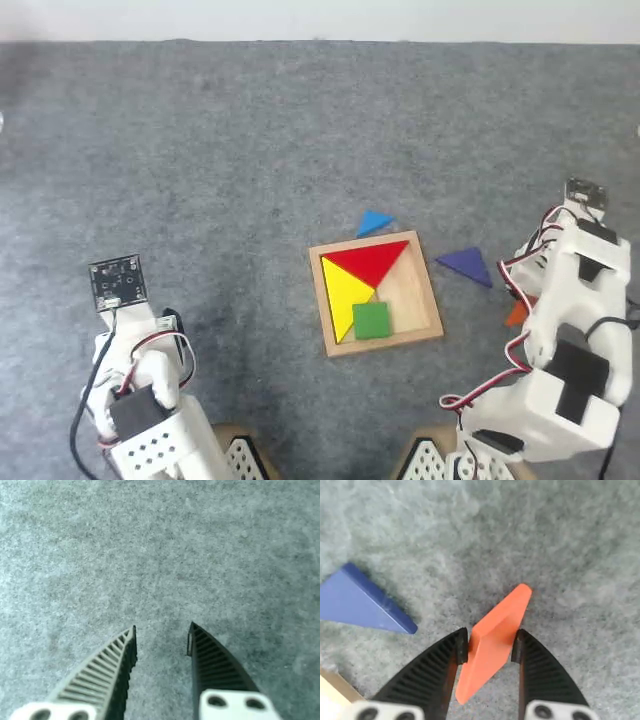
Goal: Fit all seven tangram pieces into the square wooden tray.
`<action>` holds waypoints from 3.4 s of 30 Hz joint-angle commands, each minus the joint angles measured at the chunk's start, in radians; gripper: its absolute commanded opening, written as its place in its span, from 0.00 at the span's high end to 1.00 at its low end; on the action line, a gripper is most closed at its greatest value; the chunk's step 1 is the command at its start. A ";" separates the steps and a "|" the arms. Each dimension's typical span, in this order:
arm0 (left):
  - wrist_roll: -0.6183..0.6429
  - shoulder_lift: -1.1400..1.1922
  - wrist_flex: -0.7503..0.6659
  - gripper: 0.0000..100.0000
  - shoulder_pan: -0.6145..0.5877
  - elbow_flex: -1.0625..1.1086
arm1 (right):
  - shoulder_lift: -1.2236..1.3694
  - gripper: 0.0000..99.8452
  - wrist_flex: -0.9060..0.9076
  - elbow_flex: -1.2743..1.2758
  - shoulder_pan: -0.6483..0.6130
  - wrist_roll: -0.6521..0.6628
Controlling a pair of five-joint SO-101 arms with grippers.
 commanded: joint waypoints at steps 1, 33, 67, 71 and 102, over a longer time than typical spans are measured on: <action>0.008 -0.018 0.005 0.83 -0.006 -0.004 | -0.042 0.84 -0.005 -0.003 -0.005 0.009; 0.008 -0.018 0.005 0.83 -0.006 -0.004 | -0.019 0.79 -0.008 -0.037 0.031 0.163; 0.008 -0.018 0.005 0.83 -0.006 -0.004 | -0.291 0.93 0.426 -0.264 -0.140 0.232; 0.008 -0.018 0.005 0.83 -0.006 -0.004 | -0.317 0.89 0.443 -0.126 -0.130 0.459; 0.008 -0.018 0.005 0.83 -0.006 -0.004 | -0.143 0.66 0.007 0.282 -0.263 0.993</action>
